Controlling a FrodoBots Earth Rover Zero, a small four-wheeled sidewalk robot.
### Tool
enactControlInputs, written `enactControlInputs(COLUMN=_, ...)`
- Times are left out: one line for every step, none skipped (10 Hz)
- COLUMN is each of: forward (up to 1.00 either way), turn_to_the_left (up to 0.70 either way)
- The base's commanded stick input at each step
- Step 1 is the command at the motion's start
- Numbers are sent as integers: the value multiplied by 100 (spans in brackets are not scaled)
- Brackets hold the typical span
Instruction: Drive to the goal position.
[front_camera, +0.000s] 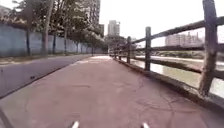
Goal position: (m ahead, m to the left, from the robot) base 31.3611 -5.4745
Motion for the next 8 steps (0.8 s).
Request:
enactControlInputs(forward=70, turn_to_the_left=34)
enactControlInputs(forward=70, turn_to_the_left=22)
enactControlInputs(forward=70, turn_to_the_left=0)
enactControlInputs(forward=70, turn_to_the_left=0)
enactControlInputs(forward=70, turn_to_the_left=0)
enactControlInputs(forward=70, turn_to_the_left=0)
enactControlInputs(forward=70, turn_to_the_left=0)
enactControlInputs(forward=70, turn_to_the_left=0)
